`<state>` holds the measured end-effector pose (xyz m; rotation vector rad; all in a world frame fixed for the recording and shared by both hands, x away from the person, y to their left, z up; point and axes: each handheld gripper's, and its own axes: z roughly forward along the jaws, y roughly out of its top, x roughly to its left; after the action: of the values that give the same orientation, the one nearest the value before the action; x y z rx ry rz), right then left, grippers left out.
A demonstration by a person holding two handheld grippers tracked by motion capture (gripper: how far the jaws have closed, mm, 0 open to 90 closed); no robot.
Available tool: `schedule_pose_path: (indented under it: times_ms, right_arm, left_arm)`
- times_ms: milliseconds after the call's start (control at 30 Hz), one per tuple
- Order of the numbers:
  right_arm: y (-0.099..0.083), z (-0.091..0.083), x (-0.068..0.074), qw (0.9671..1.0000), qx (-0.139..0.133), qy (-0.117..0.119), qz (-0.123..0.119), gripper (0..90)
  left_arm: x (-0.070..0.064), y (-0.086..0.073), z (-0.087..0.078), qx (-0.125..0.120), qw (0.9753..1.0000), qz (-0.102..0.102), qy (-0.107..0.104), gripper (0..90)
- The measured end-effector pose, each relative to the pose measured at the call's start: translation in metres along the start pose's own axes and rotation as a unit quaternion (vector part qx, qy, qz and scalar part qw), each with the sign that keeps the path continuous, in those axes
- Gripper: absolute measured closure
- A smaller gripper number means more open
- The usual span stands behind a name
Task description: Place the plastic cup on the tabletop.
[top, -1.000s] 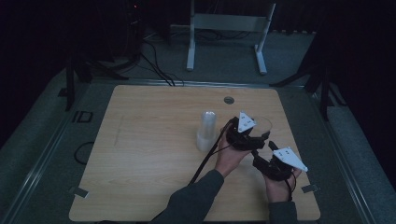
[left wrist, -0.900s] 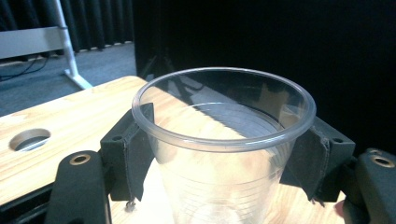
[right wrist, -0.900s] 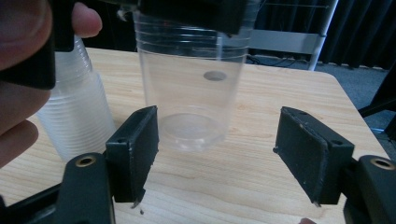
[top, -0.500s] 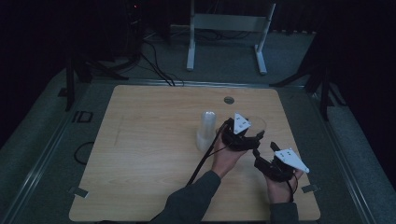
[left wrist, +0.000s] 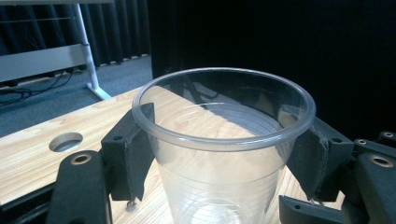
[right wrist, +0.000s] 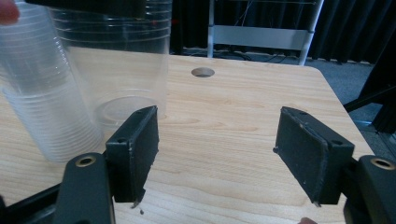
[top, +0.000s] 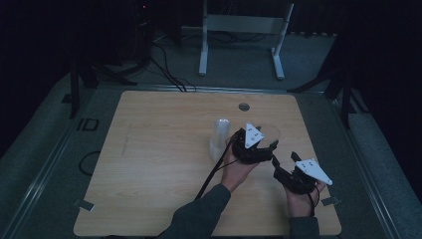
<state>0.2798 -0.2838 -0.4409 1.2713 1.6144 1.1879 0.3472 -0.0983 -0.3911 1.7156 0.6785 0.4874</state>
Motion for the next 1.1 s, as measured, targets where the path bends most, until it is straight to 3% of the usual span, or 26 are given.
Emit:
schedule_pose_path:
  times_ms: [1100]
  right_arm:
    - [-0.001, 0.002, -0.003, 1.0, 0.004, -0.007, 0.005, 29.7]
  left_arm:
    - [0.002, -0.011, -0.02, -0.013, 0.9996, 0.0, -0.023, 29.7]
